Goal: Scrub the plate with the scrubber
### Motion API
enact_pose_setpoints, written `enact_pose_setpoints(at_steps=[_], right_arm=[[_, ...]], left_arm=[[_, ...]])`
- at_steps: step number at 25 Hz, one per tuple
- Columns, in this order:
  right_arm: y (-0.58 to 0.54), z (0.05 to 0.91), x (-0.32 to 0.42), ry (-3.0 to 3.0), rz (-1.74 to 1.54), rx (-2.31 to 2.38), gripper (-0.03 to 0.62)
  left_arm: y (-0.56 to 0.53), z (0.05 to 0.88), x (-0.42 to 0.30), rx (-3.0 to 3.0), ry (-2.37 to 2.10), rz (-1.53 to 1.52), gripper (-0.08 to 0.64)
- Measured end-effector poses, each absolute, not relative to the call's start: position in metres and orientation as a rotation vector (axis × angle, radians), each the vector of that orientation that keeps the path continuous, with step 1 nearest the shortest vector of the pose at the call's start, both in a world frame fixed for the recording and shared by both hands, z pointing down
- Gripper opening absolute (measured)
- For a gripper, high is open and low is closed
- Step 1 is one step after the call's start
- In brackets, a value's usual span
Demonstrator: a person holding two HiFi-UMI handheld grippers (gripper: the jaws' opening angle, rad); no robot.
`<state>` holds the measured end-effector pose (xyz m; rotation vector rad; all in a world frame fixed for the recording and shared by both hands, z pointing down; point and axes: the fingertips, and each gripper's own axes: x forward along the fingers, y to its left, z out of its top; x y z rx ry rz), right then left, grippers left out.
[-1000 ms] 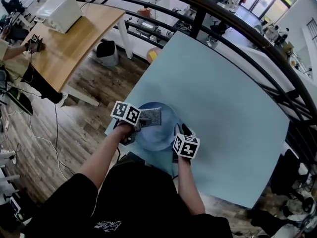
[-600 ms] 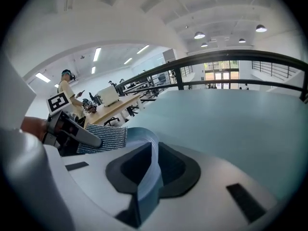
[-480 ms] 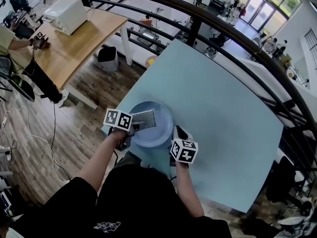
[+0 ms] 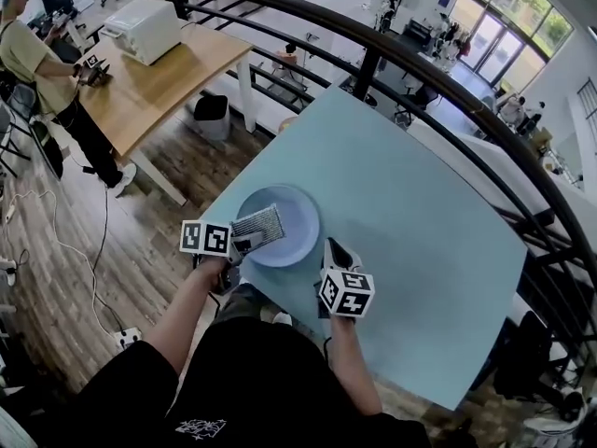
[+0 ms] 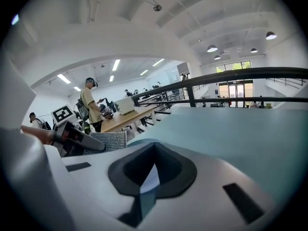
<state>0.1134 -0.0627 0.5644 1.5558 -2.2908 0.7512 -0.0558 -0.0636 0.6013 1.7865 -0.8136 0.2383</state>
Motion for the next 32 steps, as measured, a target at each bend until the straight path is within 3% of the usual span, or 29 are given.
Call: enact_pose_setpoints(at_steps=[13, 32], right_arm=[[-0.023, 0.519, 0.143, -2.412, 0.694, 1.584, 0.006], [-0.036, 0.452, 0.116, -2.525, 0.52, 1.564, 0.006]], left_arm=[[-0.017, 0.542, -0.064, 1.83, -0.946, 0.022, 0.098], [-0.027, 0.447, -0.079, 2.208, -1.2, -0.022, 0.098]])
